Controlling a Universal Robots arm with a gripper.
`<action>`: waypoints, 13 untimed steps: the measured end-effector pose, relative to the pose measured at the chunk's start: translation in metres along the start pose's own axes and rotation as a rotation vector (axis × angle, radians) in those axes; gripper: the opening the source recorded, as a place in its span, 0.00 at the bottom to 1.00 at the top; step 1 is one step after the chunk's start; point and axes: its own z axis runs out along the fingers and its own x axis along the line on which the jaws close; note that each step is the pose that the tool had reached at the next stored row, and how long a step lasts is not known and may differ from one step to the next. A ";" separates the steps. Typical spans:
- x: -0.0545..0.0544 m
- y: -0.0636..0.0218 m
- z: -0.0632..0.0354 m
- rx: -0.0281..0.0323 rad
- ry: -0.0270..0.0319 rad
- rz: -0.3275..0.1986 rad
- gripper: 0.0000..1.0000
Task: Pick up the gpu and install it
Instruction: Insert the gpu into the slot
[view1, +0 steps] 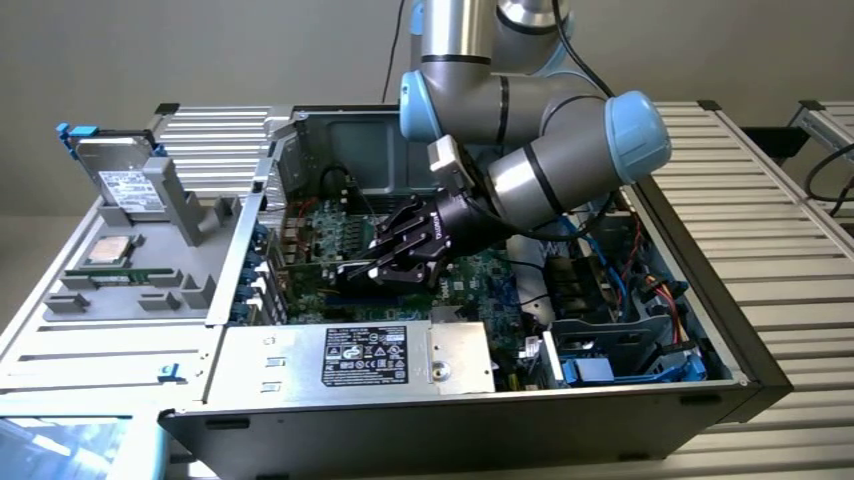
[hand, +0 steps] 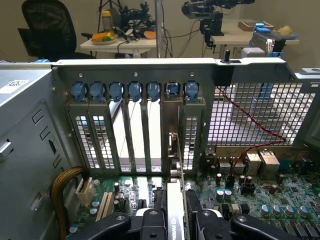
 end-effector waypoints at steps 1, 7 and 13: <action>0.000 0.0000 0.0000 0.0000 0.0000 0.000 0.28; 0.001 -0.0001 0.0001 0.0001 -0.0004 0.000 0.28; 0.001 -0.0002 0.0003 -0.0002 -0.0015 0.002 0.28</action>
